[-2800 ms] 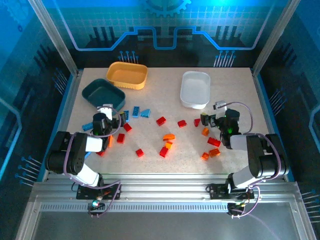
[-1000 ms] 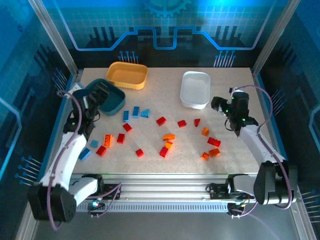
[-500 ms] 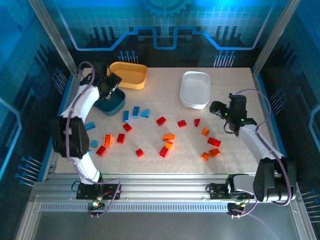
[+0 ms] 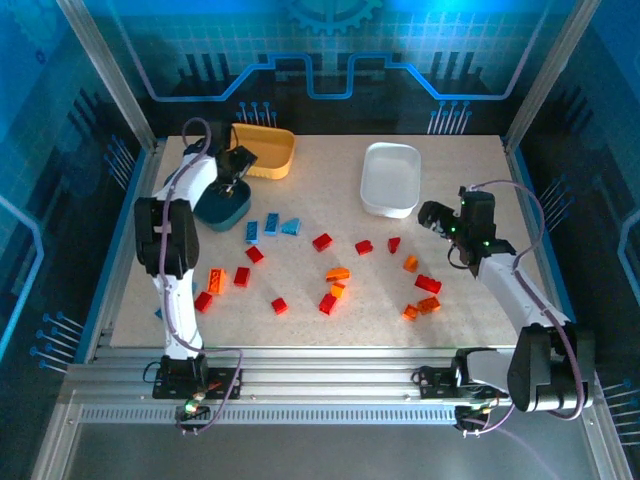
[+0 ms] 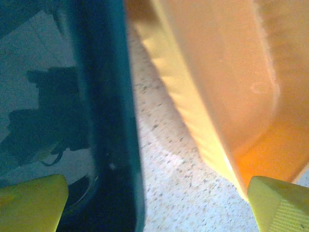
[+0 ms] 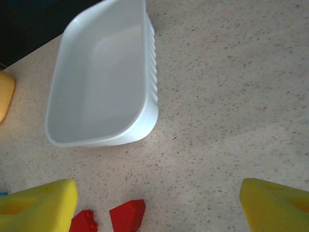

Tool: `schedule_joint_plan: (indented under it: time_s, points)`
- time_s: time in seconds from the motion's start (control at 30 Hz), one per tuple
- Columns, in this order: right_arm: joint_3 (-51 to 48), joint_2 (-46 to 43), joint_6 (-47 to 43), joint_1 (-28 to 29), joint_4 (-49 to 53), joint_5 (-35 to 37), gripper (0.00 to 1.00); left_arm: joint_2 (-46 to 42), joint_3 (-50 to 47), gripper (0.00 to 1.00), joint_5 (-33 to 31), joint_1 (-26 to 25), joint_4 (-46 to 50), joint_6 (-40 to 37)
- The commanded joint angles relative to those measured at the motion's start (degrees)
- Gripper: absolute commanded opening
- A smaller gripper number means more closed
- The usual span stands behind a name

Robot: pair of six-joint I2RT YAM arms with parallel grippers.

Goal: Sort the legos into containers by color

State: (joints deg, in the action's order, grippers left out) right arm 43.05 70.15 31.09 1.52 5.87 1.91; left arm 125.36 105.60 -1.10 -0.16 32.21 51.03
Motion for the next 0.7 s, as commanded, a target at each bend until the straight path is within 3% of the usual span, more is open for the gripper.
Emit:
schedule_joint_plan:
  time_s: [0.0, 0.3, 0.53, 0.67]
  points:
    - [0.7, 1.9, 0.0, 0.7, -0.2, -3.2, 0.88, 2.4, 4.1, 0.97, 1.4, -0.3, -2.1, -2.5]
    - [0.5, 1.8, -0.3, 0.8, 0.3, -2.2, 0.89, 11.7, 14.2, 0.95, 1.5, 0.0, 1.1, -3.0]
    - [0.1, 1.0, -0.4, 0.8, 0.4, -1.5, 0.88, 18.2, 24.9, 0.83, 3.8, -0.1, 4.4, -5.0]
    - [0.3, 1.5, -0.3, 0.8, 0.4, -1.5, 0.87, 19.2, 25.5, 0.75, 3.8, -0.2, 4.8, -6.6]
